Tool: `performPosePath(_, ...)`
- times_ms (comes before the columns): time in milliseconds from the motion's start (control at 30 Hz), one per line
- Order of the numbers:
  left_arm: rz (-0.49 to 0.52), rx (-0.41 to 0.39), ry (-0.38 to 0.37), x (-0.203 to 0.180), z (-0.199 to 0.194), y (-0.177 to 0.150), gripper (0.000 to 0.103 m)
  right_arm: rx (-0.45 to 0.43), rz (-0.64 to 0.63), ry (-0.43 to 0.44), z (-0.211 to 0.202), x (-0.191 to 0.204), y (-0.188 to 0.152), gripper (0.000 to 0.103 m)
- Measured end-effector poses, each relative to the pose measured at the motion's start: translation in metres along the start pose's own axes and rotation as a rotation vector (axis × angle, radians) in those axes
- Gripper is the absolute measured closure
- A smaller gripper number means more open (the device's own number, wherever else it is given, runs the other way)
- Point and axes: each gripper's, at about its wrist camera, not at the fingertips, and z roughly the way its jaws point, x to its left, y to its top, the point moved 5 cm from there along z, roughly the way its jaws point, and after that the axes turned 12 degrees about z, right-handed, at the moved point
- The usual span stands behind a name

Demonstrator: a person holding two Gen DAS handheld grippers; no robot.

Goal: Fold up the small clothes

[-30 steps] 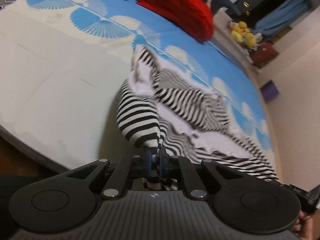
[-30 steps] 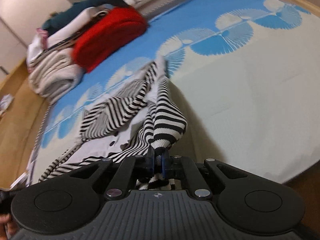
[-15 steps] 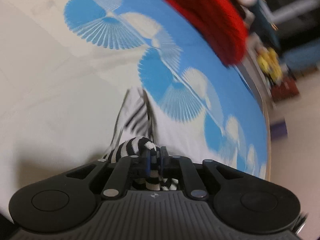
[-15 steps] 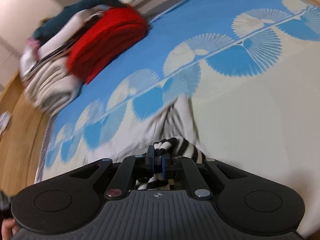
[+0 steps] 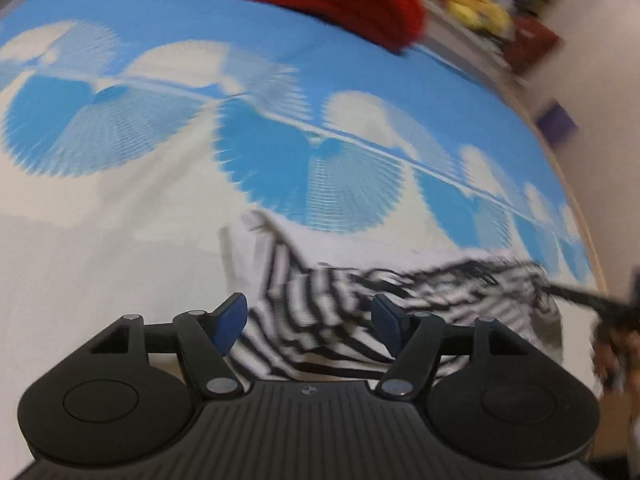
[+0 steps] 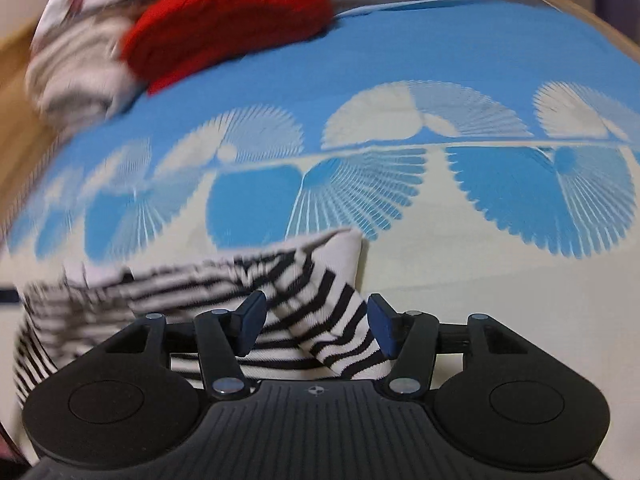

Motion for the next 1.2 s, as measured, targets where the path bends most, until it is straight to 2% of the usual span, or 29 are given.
performPosePath(67, 0.066, 0.007, -0.010, -0.004, 0.004, -0.002, 0.027, 0.004, -0.042, 0.002, 0.009, 0.007, -0.001, 0.045)
performPosePath(167, 0.101, 0.046, 0.030, -0.006, 0.023, -0.006, 0.027, -0.009, -0.108, -0.035, 0.021, 0.017, 0.001, 0.045)
performPosePath(200, 0.108, 0.057, 0.041, -0.007, 0.030, -0.007, 0.032, -0.013, -0.132, -0.045, 0.024, 0.022, 0.002, 0.048)
performPosePath(233, 0.111, 0.056, 0.055, -0.006, 0.035, -0.005, 0.038, -0.021, -0.159, -0.055, 0.025, 0.027, 0.003, 0.056)
performPosePath(267, 0.107, 0.053, 0.066, -0.004, 0.036, -0.003, 0.069, -0.027, -0.183, -0.056, 0.025, 0.033, 0.003, 0.064)
performPosePath(300, 0.089, 0.044, 0.077, -0.002, 0.037, 0.002, 0.101, -0.032, -0.201, -0.056, 0.025, 0.037, 0.005, 0.083)
performPosePath(333, 0.058, 0.014, 0.091, 0.001, 0.034, 0.010, 0.101, -0.046, -0.207, -0.063, 0.025, 0.040, 0.008, 0.094)
performPosePath(367, 0.020, -0.052, 0.101, 0.003, 0.026, 0.020, 0.101, -0.071, -0.201, -0.066, 0.023, 0.042, 0.014, 0.095)
performPosePath(467, -0.059, -0.251, 0.160, 0.006, 0.000, 0.045, 0.101, -0.214, -0.093, 0.009, 0.001, 0.045, 0.039, 0.096)
performPosePath(533, -0.037, -0.295, 0.226, 0.000, 0.000, 0.055, 0.101, -0.296, -0.035, 0.026, -0.006, 0.044, 0.050, 0.096)
performPosePath(600, -0.016, -0.243, 0.294, -0.004, 0.017, 0.055, 0.101, -0.294, -0.024, -0.018, 0.006, 0.043, 0.052, 0.096)
performPosePath(767, -0.046, 0.117, 0.458, 0.017, 0.085, 0.022, 0.101, -0.101, -0.057, -0.162, 0.068, 0.031, 0.029, 0.095)
performPosePath(833, -0.036, 0.131, 0.481, 0.019, 0.090, 0.019, 0.101, -0.064, -0.051, -0.199, 0.084, 0.029, 0.021, 0.095)
performPosePath(1067, 0.033, 0.151, 0.534, 0.005, 0.095, 0.015, 0.099, -0.076, -0.065, -0.227, 0.095, 0.031, 0.022, 0.095)
performPosePath(1100, 0.053, 0.159, 0.537, 0.005, 0.096, 0.015, 0.099, -0.081, -0.065, -0.227, 0.093, 0.031, 0.022, 0.092)
performPosePath(1167, 0.034, 0.167, 0.504, 0.004, 0.090, 0.013, 0.096, -0.093, -0.052, -0.245, 0.088, 0.028, 0.023, 0.077)
performPosePath(1200, -0.001, 0.171, 0.468, 0.006, 0.085, 0.012, 0.083, -0.102, -0.033, -0.258, 0.079, 0.025, 0.025, 0.066)
